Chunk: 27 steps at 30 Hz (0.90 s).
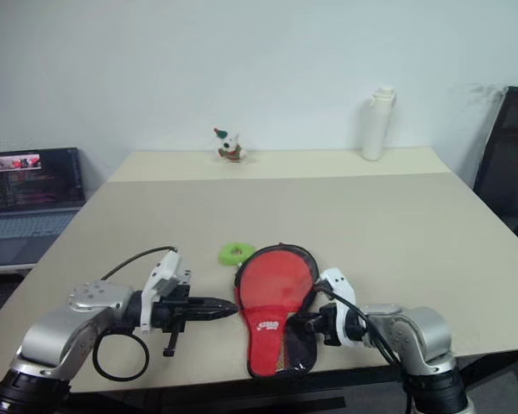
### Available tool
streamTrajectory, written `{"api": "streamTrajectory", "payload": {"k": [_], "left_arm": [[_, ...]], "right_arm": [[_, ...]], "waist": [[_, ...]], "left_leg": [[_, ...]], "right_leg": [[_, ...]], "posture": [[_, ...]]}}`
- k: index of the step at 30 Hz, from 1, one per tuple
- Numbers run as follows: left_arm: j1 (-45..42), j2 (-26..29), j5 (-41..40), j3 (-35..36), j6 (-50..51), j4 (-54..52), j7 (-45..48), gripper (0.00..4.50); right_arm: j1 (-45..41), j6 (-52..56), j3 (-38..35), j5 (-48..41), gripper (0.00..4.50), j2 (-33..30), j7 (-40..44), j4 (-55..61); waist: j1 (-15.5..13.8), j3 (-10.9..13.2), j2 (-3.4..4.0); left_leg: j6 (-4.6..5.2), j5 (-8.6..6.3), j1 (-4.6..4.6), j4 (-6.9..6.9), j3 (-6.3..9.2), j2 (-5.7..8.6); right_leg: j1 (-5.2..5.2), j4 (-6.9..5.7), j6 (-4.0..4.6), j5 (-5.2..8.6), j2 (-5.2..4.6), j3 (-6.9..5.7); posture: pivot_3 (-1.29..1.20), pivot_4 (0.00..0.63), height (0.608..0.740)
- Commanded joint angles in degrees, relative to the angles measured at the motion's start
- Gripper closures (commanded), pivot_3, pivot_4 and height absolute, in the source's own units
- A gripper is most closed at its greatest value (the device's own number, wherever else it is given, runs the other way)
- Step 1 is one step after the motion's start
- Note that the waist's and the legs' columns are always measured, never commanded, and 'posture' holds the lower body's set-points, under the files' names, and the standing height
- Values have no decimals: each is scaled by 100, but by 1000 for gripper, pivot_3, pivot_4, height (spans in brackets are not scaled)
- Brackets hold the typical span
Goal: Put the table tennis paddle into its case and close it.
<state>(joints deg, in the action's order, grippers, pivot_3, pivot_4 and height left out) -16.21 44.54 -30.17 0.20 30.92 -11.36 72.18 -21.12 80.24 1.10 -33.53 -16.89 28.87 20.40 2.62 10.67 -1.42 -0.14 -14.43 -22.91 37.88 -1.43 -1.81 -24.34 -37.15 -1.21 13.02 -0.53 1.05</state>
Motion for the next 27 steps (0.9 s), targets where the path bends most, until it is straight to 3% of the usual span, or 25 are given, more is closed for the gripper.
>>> {"api": "streamTrajectory", "payload": {"k": [1,8,11,16,21,22,27], "left_arm": [[-50,38,-44,-38,-83,-93,71,4500],[-42,16,-28,-80,-137,-62,29,4500],[-12,0,-30,-71,-145,-70,-10,4500],[39,-37,-36,-22,-125,-67,-130,4500],[-62,-179,83,73,-221,188,-481,4500],[-104,-204,99,98,-243,258,-555,4500],[-434,-347,556,117,-626,894,-1077,4500]], "right_arm": [[75,122,-103,-203,4466,50,-83,286],[102,-42,-179,-36,4466,405,-570,98],[170,-21,-302,11,3705,510,-803,155],[294,5,-310,-40,2018,384,-891,425],[251,-160,-315,-138,236,-484,-657,1150],[240,-119,-448,-262,32,-506,-638,1246],[228,62,-963,-727,32,-482,-558,1584]], "waist": [[-8,0,0],[-8,0,0],[-8,-1,-1],[-18,-1,-1],[-94,-1,-2],[-100,-2,-3],[-99,-2,-3]], "left_leg": [[0,0,0,0,0,0],[0,0,3,1,-1,1],[0,0,6,2,1,0],[0,0,6,3,2,-2],[0,0,4,7,2,4],[0,0,2,7,3,9],[0,0,0,4,5,8]], "right_leg": [[0,0,0,0,0,-1],[0,-4,0,0,3,0],[0,-8,0,0,3,-1],[4,-7,0,0,1,-2],[8,-2,-3,0,-20,-4],[9,1,-4,0,-25,-7],[8,4,-6,0,-22,-8]], "posture": [[0,150,740],[0,150,740],[0,150,740],[0,150,740],[0,150,740],[0,150,740],[0,150,740]]}}
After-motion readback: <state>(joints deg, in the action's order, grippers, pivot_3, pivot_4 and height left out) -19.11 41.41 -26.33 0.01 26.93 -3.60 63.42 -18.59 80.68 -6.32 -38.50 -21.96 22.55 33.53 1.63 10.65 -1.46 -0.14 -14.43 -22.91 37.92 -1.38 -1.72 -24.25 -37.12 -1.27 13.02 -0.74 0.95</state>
